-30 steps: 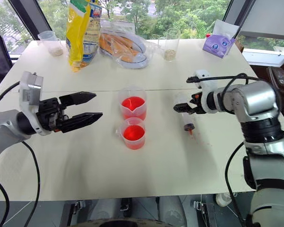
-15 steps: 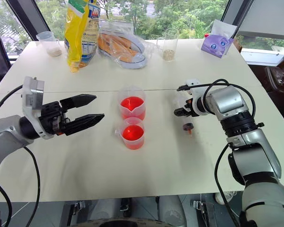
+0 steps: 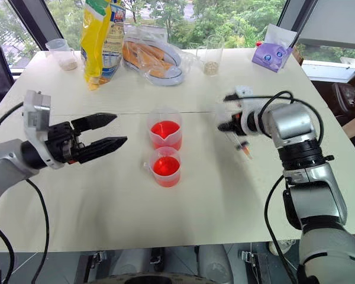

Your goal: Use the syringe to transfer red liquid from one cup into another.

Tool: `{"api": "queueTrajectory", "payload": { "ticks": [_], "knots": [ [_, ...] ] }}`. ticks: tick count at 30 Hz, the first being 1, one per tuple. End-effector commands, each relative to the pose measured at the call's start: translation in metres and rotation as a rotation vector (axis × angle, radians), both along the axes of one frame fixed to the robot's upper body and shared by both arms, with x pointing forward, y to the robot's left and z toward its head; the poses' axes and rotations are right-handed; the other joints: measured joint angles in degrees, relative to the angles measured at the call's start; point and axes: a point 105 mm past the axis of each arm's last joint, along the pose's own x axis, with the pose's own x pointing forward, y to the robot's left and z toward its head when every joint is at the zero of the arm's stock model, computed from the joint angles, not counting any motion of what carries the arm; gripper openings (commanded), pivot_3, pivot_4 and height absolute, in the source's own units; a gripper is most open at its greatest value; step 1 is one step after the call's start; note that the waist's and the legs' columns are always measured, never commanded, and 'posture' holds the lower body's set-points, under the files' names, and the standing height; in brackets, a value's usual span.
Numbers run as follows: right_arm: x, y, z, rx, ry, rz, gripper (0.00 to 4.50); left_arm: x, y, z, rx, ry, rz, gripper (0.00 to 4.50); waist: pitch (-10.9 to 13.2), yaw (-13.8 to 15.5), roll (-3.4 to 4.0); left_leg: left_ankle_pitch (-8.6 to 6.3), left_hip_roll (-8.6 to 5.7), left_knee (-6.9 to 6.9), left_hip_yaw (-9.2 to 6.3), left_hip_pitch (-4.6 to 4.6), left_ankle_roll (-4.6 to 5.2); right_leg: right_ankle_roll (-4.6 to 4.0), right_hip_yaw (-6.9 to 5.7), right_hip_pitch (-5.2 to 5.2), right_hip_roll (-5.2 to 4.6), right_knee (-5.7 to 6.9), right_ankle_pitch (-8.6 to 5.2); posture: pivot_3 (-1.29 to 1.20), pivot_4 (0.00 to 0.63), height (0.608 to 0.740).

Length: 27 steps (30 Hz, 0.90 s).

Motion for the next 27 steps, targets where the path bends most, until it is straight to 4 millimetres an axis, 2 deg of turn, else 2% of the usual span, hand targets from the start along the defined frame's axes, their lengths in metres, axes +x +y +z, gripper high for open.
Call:
{"api": "queueTrajectory", "payload": {
  "ticks": [1, 3, 6, 10, 13, 17, 27],
  "knots": [
    [-0.015, 0.031, 0.078, 0.223, -0.261, 0.144, 1.44, 0.002, 0.003, 0.013, 0.021, -0.065, -0.007, 4.50, 0.00, -0.17, 0.00, 0.00, 0.01, -0.01, 0.01, 0.02, 0.00, 0.01, 0.00, 0.00, 0.02, 0.00, 0.00, 0.00, 0.150, 0.740],
    [-0.023, 0.048, 0.104, 0.367, -0.330, 0.209, 1.44, 0.005, 0.003, 0.017, 0.027, -0.073, -0.017, 4.50, -0.01, -0.04, -0.01, 0.00, 0.02, -0.04, 0.00, 0.03, 0.00, 0.01, 0.00, 0.01, 0.02, 0.02, 0.01, 0.00, 0.150, 0.740],
    [-0.034, 0.064, 0.129, 0.503, -0.464, 0.299, 1.44, 0.007, 0.004, 0.020, 0.033, -0.080, -0.026, 4.50, -0.01, 0.04, -0.01, 0.00, 0.02, -0.04, -0.01, 0.02, 0.00, 0.01, -0.02, 0.02, 0.01, 0.02, 0.01, 0.00, 0.150, 0.740],
    [-0.040, 0.079, 0.135, 0.622, -0.536, 0.366, 1.44, 0.009, 0.003, 0.024, 0.037, -0.088, -0.033, 4.50, -0.01, 0.09, -0.01, 0.00, -0.05, -0.04, -0.01, 0.01, 0.01, 0.01, -0.02, 0.05, -0.05, 0.00, 0.00, 0.00, 0.150, 0.740],
    [-0.039, 0.094, 0.119, 0.687, -0.577, 0.409, 1.44, 0.008, 0.004, 0.027, 0.044, -0.094, -0.030, 4.50, -0.02, -0.06, -0.03, -0.01, -0.04, -0.04, -0.02, 0.01, 0.01, 0.01, -0.02, 0.05, -0.05, 0.00, 0.01, 0.00, 0.150, 0.740],
    [-0.036, 0.103, 0.089, 0.713, -0.603, 0.424, 1.44, 0.007, 0.008, 0.031, 0.049, -0.097, -0.017, 4.50, 0.00, -0.19, 0.00, 0.00, -0.02, -0.06, -0.02, 0.04, 0.00, 0.02, -0.02, 0.04, -0.02, 0.04, 0.01, 0.00, 0.150, 0.740],
    [-0.029, 0.119, 0.047, 0.725, -0.623, 0.390, 1.44, 0.008, 0.005, 0.033, 0.062, -0.103, -0.023, 4.50, 0.01, -0.27, 0.02, 0.01, -0.01, -0.06, -0.03, 0.05, -0.04, 0.01, -0.02, 0.03, -0.03, 0.06, 0.01, 0.00, 0.150, 0.740]
  ]
}}
